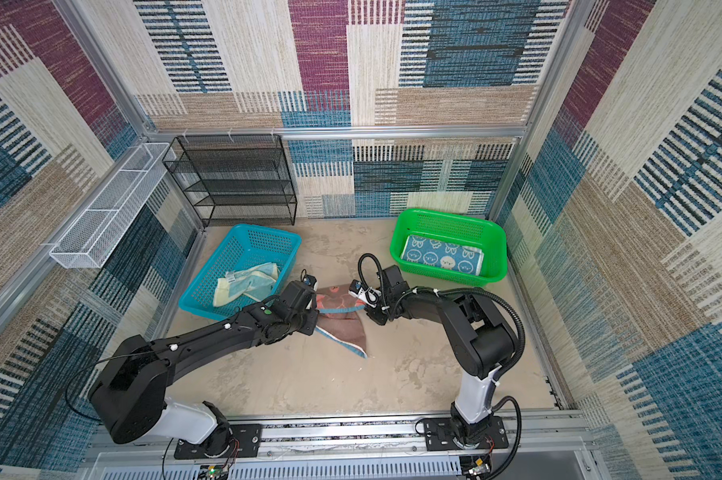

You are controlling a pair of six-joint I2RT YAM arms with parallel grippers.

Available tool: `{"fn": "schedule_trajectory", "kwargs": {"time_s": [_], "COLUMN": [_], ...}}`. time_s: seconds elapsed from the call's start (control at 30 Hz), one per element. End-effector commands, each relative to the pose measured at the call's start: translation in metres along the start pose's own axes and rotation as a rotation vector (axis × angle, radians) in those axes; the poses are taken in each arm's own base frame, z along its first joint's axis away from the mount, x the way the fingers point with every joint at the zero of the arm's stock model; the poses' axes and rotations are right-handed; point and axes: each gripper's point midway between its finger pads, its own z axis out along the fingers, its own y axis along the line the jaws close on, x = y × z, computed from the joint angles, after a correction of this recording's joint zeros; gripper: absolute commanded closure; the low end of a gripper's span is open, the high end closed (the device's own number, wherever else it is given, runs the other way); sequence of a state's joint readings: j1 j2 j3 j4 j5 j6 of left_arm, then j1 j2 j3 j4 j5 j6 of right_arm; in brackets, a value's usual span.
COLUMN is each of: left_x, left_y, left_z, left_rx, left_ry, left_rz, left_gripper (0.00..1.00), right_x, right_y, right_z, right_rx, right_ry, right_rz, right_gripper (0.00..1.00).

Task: Fold and stack the towels
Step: 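Lift the pink towel's edge with both grippers, pulling it apart, then raise the pink towel high with both grippers so it hangs flat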

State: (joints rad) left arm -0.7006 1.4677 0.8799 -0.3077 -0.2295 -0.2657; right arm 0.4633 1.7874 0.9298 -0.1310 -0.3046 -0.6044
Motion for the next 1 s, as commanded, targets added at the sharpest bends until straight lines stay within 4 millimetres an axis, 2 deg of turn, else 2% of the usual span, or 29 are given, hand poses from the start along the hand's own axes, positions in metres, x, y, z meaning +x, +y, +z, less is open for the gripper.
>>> {"fn": "schedule_trajectory", "kwargs": {"time_s": [0.0, 0.2, 0.27, 0.4, 0.5, 0.73, 0.97], "left_x": [-0.009, -0.037, -0.05, -0.077, -0.102, -0.163, -0.208], "left_y": [0.003, 0.01, 0.014, 0.02, 0.025, 0.034, 0.036], "left_z": [-0.006, -0.024, -0.032, -0.051, -0.069, -0.12, -0.176], "left_rx": [-0.013, -0.032, -0.035, -0.024, -0.032, -0.063, -0.046], "left_ry": [-0.027, -0.032, -0.036, -0.072, -0.112, -0.226, -0.354], "left_rz": [-0.002, -0.015, -0.023, -0.03, -0.022, 0.016, 0.04], "left_gripper": [1.0, 1.0, 1.0, 1.0, 1.0, 1.0, 1.0], "right_x": [-0.008, -0.065, -0.08, -0.098, -0.116, -0.154, -0.181], "right_y": [0.002, -0.012, -0.023, -0.054, -0.07, -0.097, -0.112], "right_z": [-0.011, -0.048, -0.063, -0.094, -0.126, -0.212, -0.263], "right_rx": [-0.015, 0.019, 0.058, 0.194, 0.275, 0.493, 0.616], "right_ry": [-0.009, -0.171, -0.208, -0.241, -0.31, -0.485, -0.535], "right_rz": [0.066, 0.153, 0.204, 0.325, 0.378, 0.382, 0.315], "right_gripper": [1.0, 1.0, 1.0, 1.0, 1.0, 1.0, 1.0]}}
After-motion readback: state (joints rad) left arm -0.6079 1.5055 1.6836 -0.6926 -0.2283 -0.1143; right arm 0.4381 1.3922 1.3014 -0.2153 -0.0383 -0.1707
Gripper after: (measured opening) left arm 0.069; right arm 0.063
